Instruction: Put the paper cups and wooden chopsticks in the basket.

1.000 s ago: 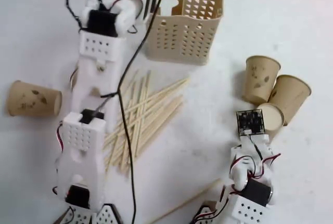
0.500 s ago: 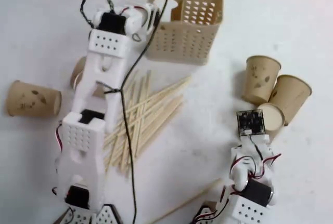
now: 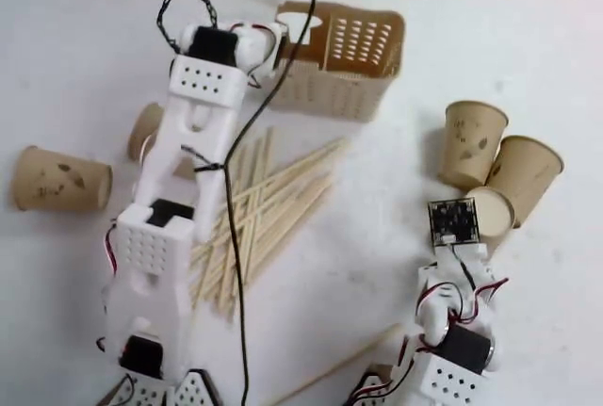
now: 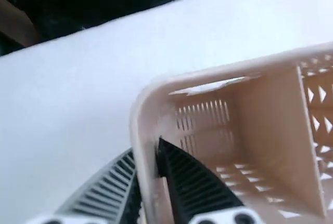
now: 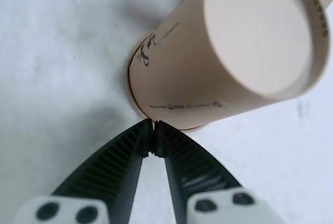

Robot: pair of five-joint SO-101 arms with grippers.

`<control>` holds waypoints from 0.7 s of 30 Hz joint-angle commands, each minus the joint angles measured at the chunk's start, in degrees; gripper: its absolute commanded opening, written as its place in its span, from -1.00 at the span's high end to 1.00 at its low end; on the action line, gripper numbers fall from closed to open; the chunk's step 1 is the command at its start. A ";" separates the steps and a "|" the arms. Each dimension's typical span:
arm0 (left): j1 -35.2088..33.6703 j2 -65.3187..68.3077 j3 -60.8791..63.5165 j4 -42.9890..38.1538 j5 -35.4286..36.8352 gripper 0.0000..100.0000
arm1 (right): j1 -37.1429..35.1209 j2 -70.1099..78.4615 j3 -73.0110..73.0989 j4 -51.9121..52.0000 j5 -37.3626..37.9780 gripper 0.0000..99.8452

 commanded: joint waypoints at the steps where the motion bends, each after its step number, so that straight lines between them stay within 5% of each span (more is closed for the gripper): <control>1: 0.13 -2.95 -9.05 9.67 0.18 0.95 | -0.04 -0.48 -0.26 -0.31 0.35 0.96; 15: -1.63 -2.77 -13.10 27.52 -0.26 0.95 | 0.31 -0.48 -0.26 -0.31 0.35 0.96; 21: -1.89 -4.26 -7.38 28.84 -2.02 0.96 | 0.31 -0.48 -0.26 -0.22 0.35 0.96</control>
